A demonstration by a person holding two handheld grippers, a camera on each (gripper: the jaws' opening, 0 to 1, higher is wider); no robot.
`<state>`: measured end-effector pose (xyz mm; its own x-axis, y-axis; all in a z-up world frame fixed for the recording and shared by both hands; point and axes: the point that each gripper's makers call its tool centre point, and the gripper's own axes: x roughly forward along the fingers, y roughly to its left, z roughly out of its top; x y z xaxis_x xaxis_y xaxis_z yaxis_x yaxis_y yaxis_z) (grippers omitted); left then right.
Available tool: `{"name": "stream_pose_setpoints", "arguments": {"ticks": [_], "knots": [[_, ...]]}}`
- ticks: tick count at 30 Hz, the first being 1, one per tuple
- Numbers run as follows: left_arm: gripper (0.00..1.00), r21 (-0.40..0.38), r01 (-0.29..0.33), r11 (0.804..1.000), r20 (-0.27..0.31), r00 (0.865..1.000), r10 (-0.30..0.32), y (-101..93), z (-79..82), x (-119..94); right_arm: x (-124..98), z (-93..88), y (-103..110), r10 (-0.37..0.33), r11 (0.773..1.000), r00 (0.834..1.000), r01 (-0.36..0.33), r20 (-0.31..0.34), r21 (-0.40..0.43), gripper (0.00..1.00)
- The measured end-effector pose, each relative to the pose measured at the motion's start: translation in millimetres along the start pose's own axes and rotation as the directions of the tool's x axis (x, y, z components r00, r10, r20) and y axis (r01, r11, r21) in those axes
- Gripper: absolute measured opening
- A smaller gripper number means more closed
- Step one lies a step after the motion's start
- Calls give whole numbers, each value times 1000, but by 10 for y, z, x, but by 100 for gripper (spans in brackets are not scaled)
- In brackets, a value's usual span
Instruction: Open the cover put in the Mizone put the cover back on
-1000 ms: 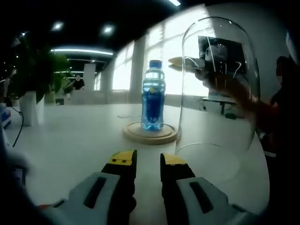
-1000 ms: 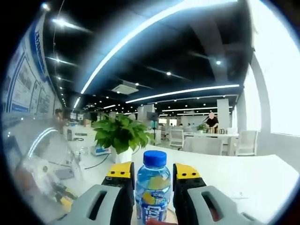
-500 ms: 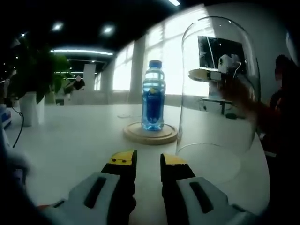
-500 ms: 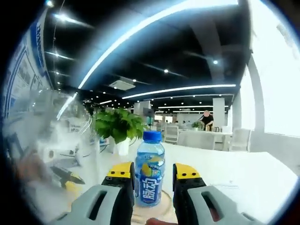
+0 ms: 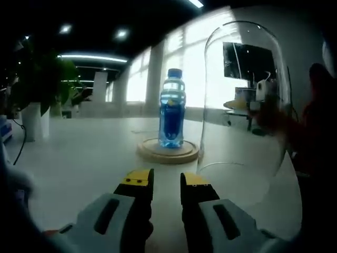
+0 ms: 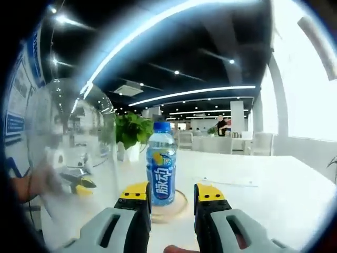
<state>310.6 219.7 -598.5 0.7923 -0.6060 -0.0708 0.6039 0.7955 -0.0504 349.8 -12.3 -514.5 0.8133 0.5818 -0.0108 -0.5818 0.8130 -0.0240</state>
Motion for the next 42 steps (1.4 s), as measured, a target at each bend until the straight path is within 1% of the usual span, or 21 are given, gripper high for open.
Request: {"name": "stream_pose_setpoints", "arguments": {"ticks": [3, 8, 11, 15, 18, 22, 26, 30, 34, 39, 42], "knots": [[15, 8, 2, 1000, 0, 1000, -2, -10, -1, 0, -89, -87, -1, -6, 999, 1000, 6, 1, 36, 24], [15, 7, 6, 1000, 2, 1000, -6, -17, 5, 1, -214, -285, -11, -33, 998, 999, 33, -2, 57, 24], [15, 1, 5, 1000, 0, 1000, -5, -7, 3, 3, -280, -372, -82, -80, 995, 997, 79, -1, 55, 24], [15, 2, 3, 1000, 0, 1000, -3, -4, 3, 4, -350, -462, -168, -116, 989, 993, 115, 6, 91, 24], [15, 10, 1, 1000, -5, 1000, -1, -2, -7, 6, -378, -578, -182, -128, 987, 992, 129, -15, 92, 24], [15, 17, -4, 1000, -6, 1000, 4, 2, -9, 0, -429, -730, -210, -162, 984, 986, 164, -40, 63, 24], [15, 17, -6, 1000, -6, 1000, 6, 9, -10, -2, -477, -773, -231, -162, 983, 986, 164, -32, 83, 24], [15, 23, -5, 1000, -5, 1000, 5, 2, -9, -5, -476, -761, -216, -155, 983, 988, 157, -23, 97, 24], [15, 22, -6, 1000, -5, 1000, 6, 5, -12, -8, -480, -772, -179, -145, 985, 989, 147, -25, 86, 24], [15, 33, -6, 999, -11, 1000, 6, 0, -26, -6, -525, -791, -218, -186, 979, 982, 187, -27, 80, 22], [15, 31, -8, 999, -12, 1000, 9, 7, -28, -5, -529, -786, -237, -190, 977, 982, 191, -20, 90, 21]]}}
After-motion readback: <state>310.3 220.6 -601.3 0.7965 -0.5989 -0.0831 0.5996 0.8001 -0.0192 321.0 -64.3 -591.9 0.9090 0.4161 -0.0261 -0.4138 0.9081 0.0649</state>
